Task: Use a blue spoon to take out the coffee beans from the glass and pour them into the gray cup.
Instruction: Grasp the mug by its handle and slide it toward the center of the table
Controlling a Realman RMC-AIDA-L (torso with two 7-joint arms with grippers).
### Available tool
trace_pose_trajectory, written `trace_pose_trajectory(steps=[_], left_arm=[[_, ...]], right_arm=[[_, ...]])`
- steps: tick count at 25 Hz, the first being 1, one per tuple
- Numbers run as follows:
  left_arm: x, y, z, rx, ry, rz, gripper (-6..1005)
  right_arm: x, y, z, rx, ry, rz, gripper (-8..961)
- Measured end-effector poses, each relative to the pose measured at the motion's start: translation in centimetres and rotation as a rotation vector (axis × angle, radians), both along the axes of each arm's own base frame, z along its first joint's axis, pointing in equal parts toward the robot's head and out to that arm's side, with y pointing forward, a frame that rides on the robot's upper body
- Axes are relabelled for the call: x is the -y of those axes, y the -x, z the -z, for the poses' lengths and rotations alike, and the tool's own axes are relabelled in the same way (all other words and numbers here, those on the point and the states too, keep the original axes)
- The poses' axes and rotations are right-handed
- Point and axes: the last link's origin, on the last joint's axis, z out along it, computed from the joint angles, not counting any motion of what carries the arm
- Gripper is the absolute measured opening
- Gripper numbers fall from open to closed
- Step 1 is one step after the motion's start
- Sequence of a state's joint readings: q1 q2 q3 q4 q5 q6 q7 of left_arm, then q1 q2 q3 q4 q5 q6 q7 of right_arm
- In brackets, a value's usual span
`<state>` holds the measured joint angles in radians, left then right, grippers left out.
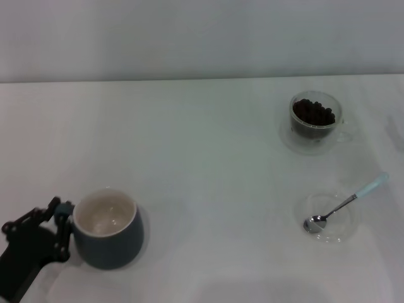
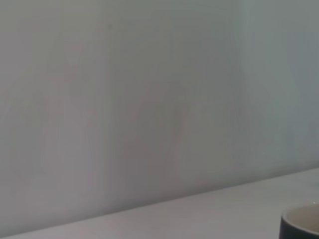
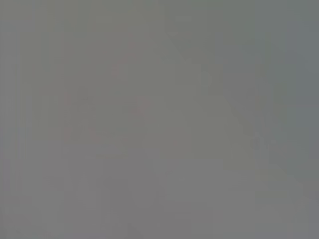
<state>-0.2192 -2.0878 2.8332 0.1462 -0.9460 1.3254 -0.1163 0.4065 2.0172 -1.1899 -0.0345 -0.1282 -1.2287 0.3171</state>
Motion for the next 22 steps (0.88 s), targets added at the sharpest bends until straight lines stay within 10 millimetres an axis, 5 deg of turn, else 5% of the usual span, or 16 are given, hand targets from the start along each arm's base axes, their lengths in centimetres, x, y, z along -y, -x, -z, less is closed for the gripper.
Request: trace_pose_trajectory(steps=[8, 22], left_arm=[[-3.5, -2.2, 1.8, -0.009, 0.059, 0.017, 141], [-4.2, -5.0, 4.8, -0.053, 0.185, 0.097, 139]], right_arm=[[-0.2, 0.2, 0.0, 0.002, 0.003, -0.008, 838], [-0.2, 0.2, -0.2, 0.006, -0.001, -0.011, 834]])
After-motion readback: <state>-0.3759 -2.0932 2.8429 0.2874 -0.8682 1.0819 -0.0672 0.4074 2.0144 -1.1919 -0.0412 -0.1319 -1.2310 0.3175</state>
